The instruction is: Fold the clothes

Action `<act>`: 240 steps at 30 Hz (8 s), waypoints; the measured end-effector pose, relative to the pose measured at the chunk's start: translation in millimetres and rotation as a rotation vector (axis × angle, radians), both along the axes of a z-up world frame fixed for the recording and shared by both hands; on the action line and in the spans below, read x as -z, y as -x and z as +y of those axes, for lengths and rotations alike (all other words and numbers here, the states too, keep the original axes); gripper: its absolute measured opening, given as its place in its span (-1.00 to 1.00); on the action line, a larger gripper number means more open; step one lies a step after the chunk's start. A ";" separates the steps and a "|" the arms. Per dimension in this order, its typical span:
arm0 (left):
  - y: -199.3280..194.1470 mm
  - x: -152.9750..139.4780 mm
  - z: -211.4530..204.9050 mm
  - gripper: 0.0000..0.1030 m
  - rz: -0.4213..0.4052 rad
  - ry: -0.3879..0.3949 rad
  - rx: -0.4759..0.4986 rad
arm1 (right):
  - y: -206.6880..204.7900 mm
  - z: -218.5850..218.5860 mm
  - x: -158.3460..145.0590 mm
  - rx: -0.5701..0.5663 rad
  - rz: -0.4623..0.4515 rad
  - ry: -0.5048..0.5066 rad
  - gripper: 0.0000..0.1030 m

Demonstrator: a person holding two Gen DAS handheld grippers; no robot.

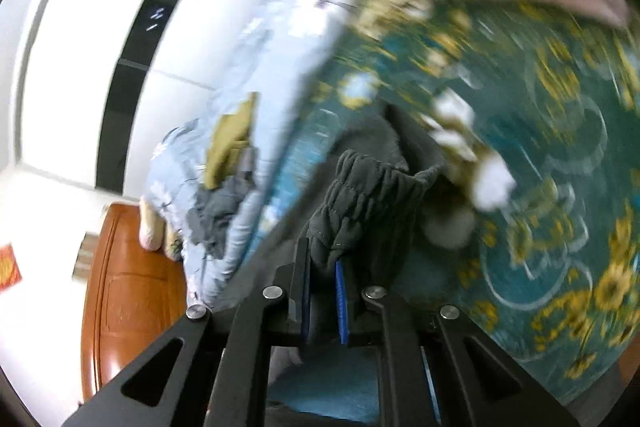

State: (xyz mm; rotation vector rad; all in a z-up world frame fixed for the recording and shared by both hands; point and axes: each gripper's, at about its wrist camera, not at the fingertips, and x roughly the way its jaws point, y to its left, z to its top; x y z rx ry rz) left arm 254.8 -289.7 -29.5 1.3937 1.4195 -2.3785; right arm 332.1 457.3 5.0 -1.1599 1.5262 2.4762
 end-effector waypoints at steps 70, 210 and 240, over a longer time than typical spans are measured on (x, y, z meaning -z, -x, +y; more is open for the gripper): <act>178.0 127.5 43.4 0.40 -0.198 0.142 -0.043 | 69.3 35.0 119.4 0.172 -0.177 0.124 0.57; 43.6 96.7 243.9 0.42 -0.186 0.076 0.627 | 157.8 -146.7 86.0 -0.548 -0.682 -0.149 -0.60; 87.1 122.1 263.3 0.38 -0.186 0.095 0.615 | 165.6 -111.0 54.4 -0.596 -0.310 -0.150 -0.22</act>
